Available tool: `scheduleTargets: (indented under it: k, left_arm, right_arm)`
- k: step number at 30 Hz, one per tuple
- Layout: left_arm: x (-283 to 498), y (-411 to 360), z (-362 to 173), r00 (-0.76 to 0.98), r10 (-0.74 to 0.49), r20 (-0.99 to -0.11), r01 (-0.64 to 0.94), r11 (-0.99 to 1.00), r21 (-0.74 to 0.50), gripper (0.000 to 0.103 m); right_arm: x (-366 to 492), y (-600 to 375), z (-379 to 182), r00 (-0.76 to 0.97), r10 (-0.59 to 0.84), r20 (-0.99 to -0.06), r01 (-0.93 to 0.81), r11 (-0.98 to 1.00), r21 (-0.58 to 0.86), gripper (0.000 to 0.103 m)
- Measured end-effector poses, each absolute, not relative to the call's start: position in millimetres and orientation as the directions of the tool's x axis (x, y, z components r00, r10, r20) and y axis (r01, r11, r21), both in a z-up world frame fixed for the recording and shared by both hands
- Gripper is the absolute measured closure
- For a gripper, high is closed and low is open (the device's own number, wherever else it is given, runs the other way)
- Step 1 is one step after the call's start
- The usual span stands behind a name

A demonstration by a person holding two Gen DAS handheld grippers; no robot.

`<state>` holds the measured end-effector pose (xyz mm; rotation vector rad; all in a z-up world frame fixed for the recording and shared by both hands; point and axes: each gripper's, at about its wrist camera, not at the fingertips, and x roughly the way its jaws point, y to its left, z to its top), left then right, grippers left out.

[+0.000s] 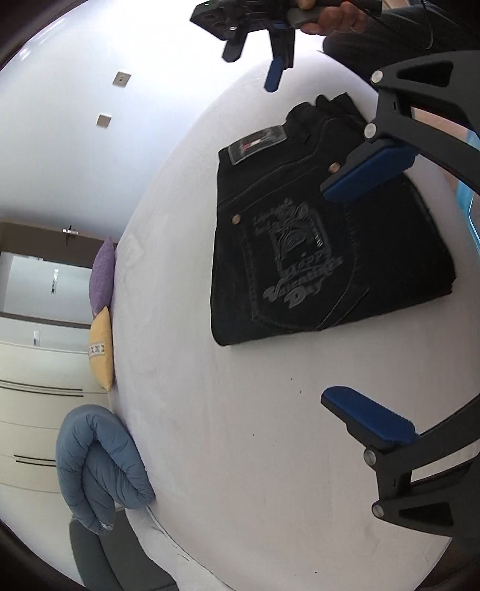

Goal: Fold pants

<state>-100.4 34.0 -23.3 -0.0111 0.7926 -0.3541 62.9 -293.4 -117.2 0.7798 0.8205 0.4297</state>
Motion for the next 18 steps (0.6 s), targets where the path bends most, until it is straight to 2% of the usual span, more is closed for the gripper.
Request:
scheduleTargets:
  k: [1,3,5,6,8,10,12,15,17,18]
  left_arm:
    - [-88.4,39.6,-21.6,0.640,-0.324,-0.697,0.290,0.942,-0.171,0.001]
    - [-49.8,45.1,-32.9,0.551,-0.362,-0.752,0.262,0.931,-0.255,0.001]
    - [-24.0,53.6,-50.0,0.456,-0.408,-0.791,0.211,0.913,-0.349,0.009]
    - [-15.8,56.8,-56.2,0.423,-0.434,-0.795,0.199,0.901,-0.386,0.009]
    - [-2.8,53.9,-69.2,0.355,-0.456,-0.816,0.196,0.890,-0.412,0.009]
    - [2.3,48.3,-81.2,0.300,-0.454,-0.839,0.191,0.890,-0.413,0.010]
    - [6.0,34.5,-85.1,0.278,-0.425,-0.862,0.233,0.900,-0.368,0.010]
    - [10.1,16.7,-86.3,0.239,-0.443,-0.864,0.291,0.882,-0.371,0.010]
    - [13.3,6.0,-86.8,0.224,-0.442,-0.868,0.322,0.875,-0.362,0.019]
    - [15.1,1.8,-86.7,0.221,-0.442,-0.869,0.332,0.872,-0.359,0.027]
  right_arm:
    - [73.5,-297.4,-123.6,0.600,0.598,-0.532,0.010,0.659,0.752,0.000]
    - [90.5,-301.1,-136.7,0.559,0.624,-0.546,0.044,0.635,0.771,0.006]
    - [106.9,-300.6,-152.6,0.516,0.637,-0.573,0.090,0.625,0.775,0.021]
    - [115.5,-297.4,-161.8,0.485,0.665,-0.568,0.096,0.605,0.791,0.023]
    - [129.9,-292.5,-174.7,0.445,0.669,-0.595,0.116,0.616,0.780,0.040]
    - [138.9,-289.8,-182.3,0.439,0.676,-0.591,0.133,0.602,0.787,0.051]
    - [149.1,-288.4,-187.8,0.436,0.693,-0.575,0.158,0.570,0.806,0.055]
    - [159.4,-275.9,-190.0,0.407,0.685,-0.604,0.149,0.602,0.784,0.057]
    - [165.5,-264.5,-189.8,0.386,0.672,-0.632,0.130,0.639,0.759,0.062]
    - [167.6,-261.5,-189.7,0.382,0.667,-0.640,0.126,0.648,0.751,0.063]
